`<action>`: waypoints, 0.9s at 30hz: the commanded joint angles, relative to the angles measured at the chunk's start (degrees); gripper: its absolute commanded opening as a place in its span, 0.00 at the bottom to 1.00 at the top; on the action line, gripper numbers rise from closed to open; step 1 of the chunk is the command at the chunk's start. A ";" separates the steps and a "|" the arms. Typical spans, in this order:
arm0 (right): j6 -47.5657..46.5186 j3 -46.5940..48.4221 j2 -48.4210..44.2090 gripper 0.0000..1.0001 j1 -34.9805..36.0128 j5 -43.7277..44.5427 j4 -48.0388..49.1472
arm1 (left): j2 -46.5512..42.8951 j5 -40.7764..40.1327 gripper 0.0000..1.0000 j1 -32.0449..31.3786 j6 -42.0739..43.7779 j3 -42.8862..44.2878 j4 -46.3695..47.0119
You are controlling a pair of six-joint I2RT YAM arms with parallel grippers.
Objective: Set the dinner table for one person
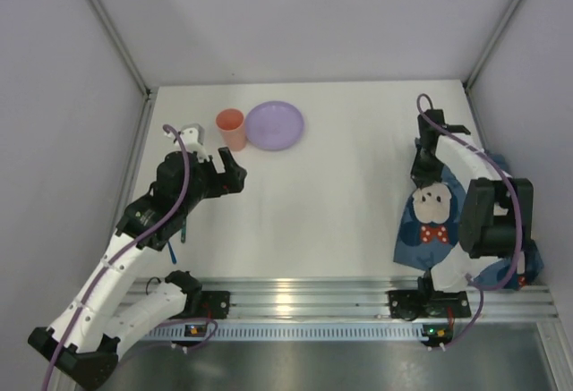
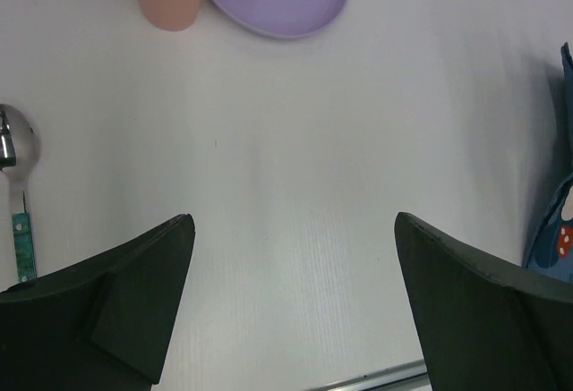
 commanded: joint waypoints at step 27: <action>32.06 8.17 -4.27 0.62 36.88 -41.52 27.96 | -1.15 -2.17 0.99 -0.38 -7.85 4.94 -6.40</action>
